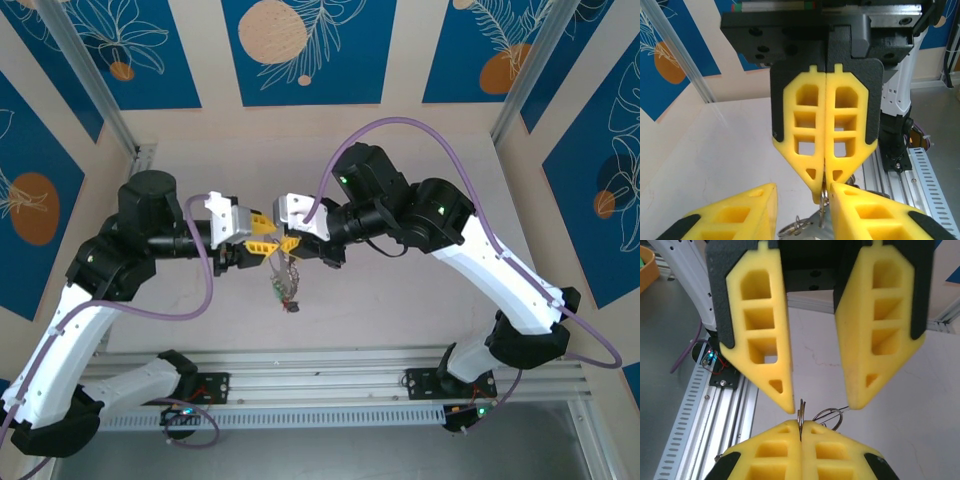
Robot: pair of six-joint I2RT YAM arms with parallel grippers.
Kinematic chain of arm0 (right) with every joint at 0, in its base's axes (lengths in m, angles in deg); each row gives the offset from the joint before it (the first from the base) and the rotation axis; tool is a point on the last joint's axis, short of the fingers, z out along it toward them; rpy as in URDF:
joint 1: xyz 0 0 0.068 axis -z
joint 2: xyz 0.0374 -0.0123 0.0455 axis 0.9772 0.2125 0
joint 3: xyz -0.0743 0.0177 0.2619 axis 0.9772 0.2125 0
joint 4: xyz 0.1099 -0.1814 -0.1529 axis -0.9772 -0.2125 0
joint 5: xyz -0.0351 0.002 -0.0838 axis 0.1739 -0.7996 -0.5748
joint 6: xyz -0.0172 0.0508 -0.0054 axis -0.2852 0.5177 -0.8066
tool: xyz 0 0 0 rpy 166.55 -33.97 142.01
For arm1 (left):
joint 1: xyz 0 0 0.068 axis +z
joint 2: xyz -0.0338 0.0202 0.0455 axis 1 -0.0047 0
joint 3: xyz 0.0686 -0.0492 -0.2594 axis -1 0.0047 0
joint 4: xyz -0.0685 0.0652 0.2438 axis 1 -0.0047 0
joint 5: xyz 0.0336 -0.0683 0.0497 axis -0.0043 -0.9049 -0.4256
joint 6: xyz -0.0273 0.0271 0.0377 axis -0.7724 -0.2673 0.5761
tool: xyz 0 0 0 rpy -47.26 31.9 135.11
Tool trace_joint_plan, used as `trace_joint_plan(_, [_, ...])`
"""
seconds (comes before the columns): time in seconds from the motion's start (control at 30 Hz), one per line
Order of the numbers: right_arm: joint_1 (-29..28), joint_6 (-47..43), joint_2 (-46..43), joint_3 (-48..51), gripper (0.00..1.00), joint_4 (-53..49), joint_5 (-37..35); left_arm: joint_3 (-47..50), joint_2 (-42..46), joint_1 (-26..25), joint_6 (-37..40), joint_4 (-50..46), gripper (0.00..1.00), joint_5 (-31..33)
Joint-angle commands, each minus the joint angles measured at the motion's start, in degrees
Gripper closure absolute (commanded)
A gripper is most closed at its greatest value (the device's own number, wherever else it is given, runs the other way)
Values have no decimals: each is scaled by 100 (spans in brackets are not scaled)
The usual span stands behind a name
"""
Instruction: Put the keys on the keyring
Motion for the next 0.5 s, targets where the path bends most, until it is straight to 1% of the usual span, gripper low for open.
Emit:
trace_joint_plan(0.0, [-4, -124, 31, -264, 100, 53, -132, -147, 11, -45, 125, -236, 67, -19])
trace_joint_plan(0.27, [3, -102, 93, -345, 100, 45, -44, -120, 10, -49, 82, -164, 72, -32])
trace_joint_plan(0.47, [12, -79, 100, -371, 100, 99, 69, -81, -31, -50, 99, -111, 73, -28])
